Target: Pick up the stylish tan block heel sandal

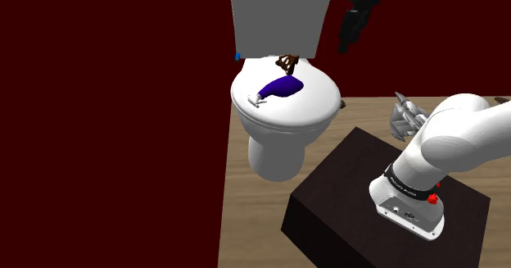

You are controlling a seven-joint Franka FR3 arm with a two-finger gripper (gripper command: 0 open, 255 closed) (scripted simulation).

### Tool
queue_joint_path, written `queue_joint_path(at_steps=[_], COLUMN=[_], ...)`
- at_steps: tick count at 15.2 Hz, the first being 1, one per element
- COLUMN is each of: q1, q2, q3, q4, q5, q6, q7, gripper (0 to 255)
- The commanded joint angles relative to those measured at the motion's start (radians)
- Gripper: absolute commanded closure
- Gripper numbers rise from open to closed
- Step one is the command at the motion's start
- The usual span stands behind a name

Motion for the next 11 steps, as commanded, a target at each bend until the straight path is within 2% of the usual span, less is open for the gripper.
queue_joint_path(at_steps=[1,11], q1=[0.0,-0.05], q2=[0.0,0.481], q3=[0.0,-0.105], q4=[0.0,0.308], q5=[0.0,0.092], q6=[0.0,0.027], q7=[0.0,0.03], gripper=[0,0])
